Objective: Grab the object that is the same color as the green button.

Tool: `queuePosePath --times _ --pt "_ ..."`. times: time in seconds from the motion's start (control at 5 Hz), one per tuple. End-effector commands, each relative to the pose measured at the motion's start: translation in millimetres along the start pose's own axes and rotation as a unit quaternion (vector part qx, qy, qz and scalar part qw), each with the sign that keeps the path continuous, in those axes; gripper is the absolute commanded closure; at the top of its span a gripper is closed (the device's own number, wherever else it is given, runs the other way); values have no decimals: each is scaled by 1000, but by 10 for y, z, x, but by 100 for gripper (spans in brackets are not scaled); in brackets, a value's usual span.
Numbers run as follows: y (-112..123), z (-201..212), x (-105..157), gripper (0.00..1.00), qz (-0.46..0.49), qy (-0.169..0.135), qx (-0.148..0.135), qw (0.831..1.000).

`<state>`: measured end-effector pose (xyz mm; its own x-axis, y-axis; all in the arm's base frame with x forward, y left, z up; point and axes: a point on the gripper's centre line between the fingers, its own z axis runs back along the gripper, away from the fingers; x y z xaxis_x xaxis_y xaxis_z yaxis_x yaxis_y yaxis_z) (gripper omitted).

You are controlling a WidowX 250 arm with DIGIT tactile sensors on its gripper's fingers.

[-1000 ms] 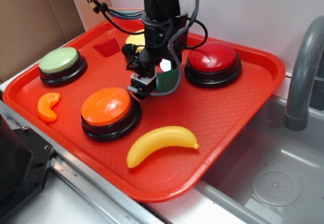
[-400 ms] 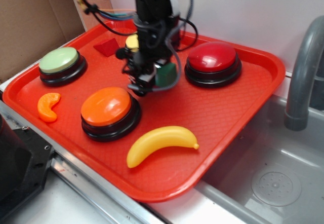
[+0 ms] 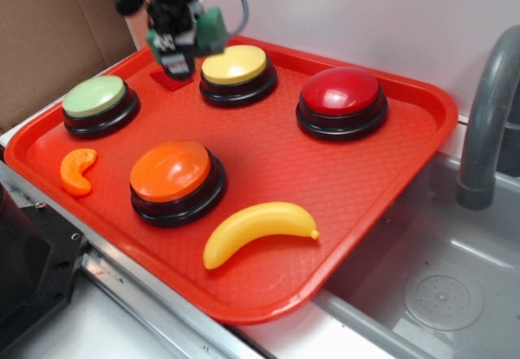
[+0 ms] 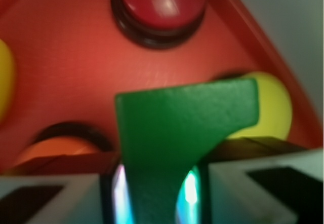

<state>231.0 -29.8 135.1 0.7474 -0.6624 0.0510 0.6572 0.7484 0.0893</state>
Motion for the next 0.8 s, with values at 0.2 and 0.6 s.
queuePosePath --times 0.2,0.6 --pt "-246 564 -148 100 323 70 81 940" --pt "-312 644 -148 100 356 29 55 933"
